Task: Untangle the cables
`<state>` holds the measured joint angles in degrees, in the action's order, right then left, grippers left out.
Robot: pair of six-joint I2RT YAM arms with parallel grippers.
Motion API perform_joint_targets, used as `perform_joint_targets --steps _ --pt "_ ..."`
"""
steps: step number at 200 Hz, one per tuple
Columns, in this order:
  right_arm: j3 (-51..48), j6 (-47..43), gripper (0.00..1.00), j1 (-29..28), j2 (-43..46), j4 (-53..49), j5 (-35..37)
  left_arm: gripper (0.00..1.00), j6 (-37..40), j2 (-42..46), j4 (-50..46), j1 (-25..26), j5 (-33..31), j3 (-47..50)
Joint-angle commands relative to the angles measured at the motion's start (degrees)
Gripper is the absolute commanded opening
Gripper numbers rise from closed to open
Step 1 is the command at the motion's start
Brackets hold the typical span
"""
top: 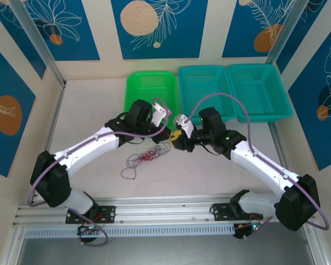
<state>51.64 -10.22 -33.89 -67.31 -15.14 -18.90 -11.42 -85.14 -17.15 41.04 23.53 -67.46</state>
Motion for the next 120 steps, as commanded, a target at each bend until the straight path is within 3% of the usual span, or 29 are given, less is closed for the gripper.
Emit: perform_joint_targets --steps 1,15,24,35,42,79,99,120 --pt "0.7 1.0 0.0 -0.4 2.1 6.1 -3.2 0.0 0.6 2.7 1.6 -0.1 -0.2 2.4" --pt "0.9 2.9 0.0 0.0 4.0 6.2 -5.2 0.0 1.1 4.5 3.6 -0.1 -1.7 5.2" --pt "0.7 5.8 0.0 0.5 5.4 8.0 -6.3 0.14 1.9 5.8 4.9 -0.1 -2.2 7.2" --pt "0.4 11.0 0.0 1.4 6.5 11.3 -6.4 0.41 4.0 7.1 6.3 0.1 -1.3 9.5" --pt "0.5 13.9 0.0 1.8 6.7 12.8 -5.8 0.52 5.1 7.7 7.1 0.1 -0.3 10.7" --pt "3.0 19.7 0.0 2.0 4.7 12.3 2.4 0.85 5.0 13.5 15.9 0.3 1.4 18.9" --pt "4.0 20.7 0.0 2.5 3.9 10.5 5.0 0.97 3.3 18.2 20.7 0.4 -0.3 23.5" --pt "5.4 23.1 0.0 3.1 3.5 8.3 4.4 0.98 3.5 21.0 21.3 0.3 0.1 26.8"
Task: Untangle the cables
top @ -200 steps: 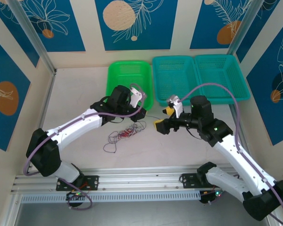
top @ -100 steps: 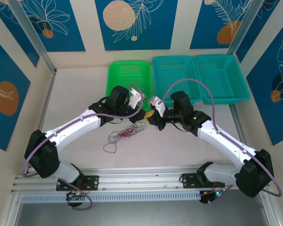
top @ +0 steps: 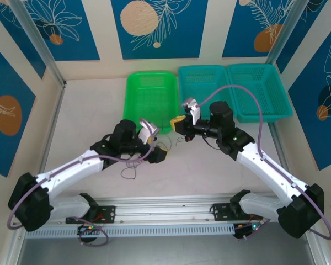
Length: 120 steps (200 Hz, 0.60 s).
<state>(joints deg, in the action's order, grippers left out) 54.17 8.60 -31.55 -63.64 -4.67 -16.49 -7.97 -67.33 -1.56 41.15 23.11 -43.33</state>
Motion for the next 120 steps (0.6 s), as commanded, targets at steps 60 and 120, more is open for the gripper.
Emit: perform_joint_targets --steps 60,120 --pt "1.2 13.5 0.0 2.1 6.0 1.9 1.5 0.99 -7.0 -7.2 11.9 -1.4 -13.6 7.8" --pt "2.5 19.9 0.0 2.7 7.7 2.0 -2.0 0.81 -8.4 -26.8 6.6 -1.4 -12.9 1.5"
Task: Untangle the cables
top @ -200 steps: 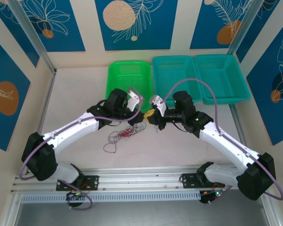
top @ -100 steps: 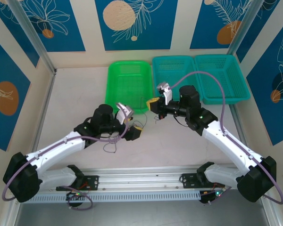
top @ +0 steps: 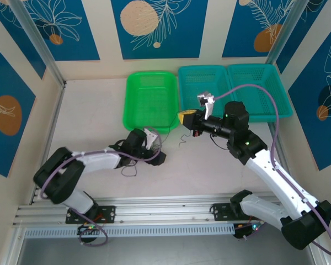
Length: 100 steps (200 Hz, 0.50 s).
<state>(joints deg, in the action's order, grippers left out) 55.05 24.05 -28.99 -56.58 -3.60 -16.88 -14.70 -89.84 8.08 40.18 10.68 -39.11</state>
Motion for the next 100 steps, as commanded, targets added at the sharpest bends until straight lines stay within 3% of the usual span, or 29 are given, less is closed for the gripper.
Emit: perform_joint_targets --steps 1,27,46,66,100 --pt "1.7 4.7 0.0 0.2 0.7 0.8 -1.4 0.8 -1.7 -4.4 -3.2 -0.4 -0.6 -2.7" --pt "4.5 6.6 0.0 0.4 1.6 -0.9 1.6 0.53 -2.8 -6.8 -6.9 -0.4 -4.2 -2.2" --pt "7.8 7.8 0.0 1.1 2.1 -2.3 4.2 0.37 -3.1 -7.8 -12.9 -0.4 -10.3 -2.4" --pt "11.5 9.9 0.0 3.2 2.6 -3.4 6.3 0.34 -3.6 -8.8 -19.4 -0.6 -16.7 -2.6" --pt "19.7 15.3 0.0 9.8 2.0 -4.0 6.8 0.36 -5.3 -8.1 -21.7 -0.9 -19.9 -0.4"
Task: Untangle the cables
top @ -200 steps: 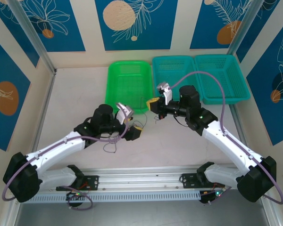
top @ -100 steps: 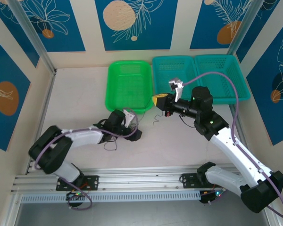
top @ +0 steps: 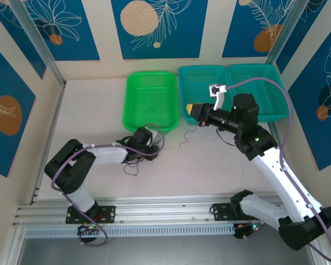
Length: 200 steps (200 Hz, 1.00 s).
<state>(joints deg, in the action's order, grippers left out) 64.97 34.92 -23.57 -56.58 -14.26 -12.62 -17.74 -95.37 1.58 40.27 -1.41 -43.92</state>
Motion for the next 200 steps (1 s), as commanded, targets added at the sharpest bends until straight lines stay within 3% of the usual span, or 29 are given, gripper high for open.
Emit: perform_joint_targets --steps 1,55,115,132,200 --pt "10.0 4.6 0.0 4.7 1.9 6.7 2.5 0.36 -2.4 -2.6 -15.2 -1.0 -7.8 4.4" --pt "23.4 13.8 0.0 20.9 -1.9 7.7 1.2 0.5 -5.5 -1.3 -13.5 -1.6 -8.0 6.6" --pt "37.3 21.7 0.0 25.8 -12.0 9.5 -2.9 0.49 -9.3 -0.1 -11.7 -4.4 -7.0 9.5" --pt "42.4 24.4 0.0 27.5 -15.3 8.8 -4.5 0.43 -11.4 0.8 -10.5 -5.7 -6.6 11.4" --pt "52.9 37.4 0.0 37.8 -22.9 8.6 -10.8 0.0 -16.8 3.3 -7.8 -10.9 -4.5 16.1"
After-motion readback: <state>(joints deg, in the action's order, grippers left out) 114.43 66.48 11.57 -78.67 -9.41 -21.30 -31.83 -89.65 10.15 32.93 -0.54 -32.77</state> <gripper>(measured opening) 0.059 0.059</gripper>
